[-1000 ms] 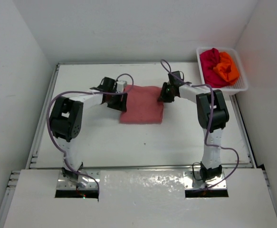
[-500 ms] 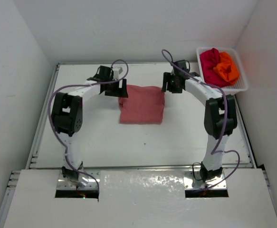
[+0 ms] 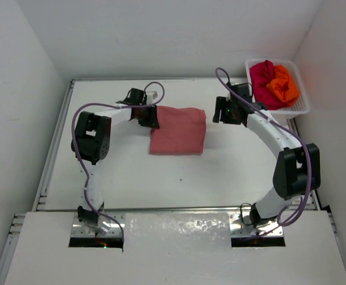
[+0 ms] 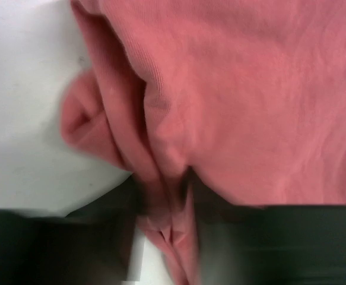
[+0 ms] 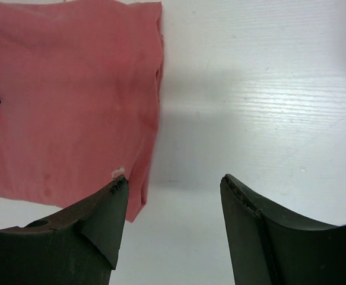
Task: Fold and stack the t-shirts
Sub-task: Put the neatly folded tshirt into the corner of the board with the left arm
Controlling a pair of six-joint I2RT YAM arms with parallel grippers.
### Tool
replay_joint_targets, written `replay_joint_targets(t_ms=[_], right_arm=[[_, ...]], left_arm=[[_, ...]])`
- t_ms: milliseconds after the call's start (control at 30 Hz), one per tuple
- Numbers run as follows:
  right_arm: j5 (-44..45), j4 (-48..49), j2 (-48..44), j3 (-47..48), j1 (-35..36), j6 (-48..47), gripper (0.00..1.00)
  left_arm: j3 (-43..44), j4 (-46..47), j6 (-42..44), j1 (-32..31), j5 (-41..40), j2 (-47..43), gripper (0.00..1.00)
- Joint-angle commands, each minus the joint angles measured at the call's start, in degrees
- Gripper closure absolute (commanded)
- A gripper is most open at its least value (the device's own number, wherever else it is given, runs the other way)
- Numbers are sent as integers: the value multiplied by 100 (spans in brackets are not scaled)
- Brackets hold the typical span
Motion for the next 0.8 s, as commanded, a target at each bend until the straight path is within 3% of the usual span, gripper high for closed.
replay_joint_targets(t_ms=[0,100,333,533,767], right_arm=[[184,52,-456,-114,-97,-65,38],[272,60,-807,-325,-185,-118,37],[-62,-107,-1177,-818,-677,-91,36],[52,-142,-1537,-1152,-757,-285,37],[131,-159,-1872,-1424,-809,-531,36]], left_arm=[[-46,193,-184,-47,434,149,80],[-29,211,-237,24,557,88,100],[68,202,-70,331,768,-70,100],[139,53,88,990,751,-70,100],[1174,-799,1054,1666,260,455,100]])
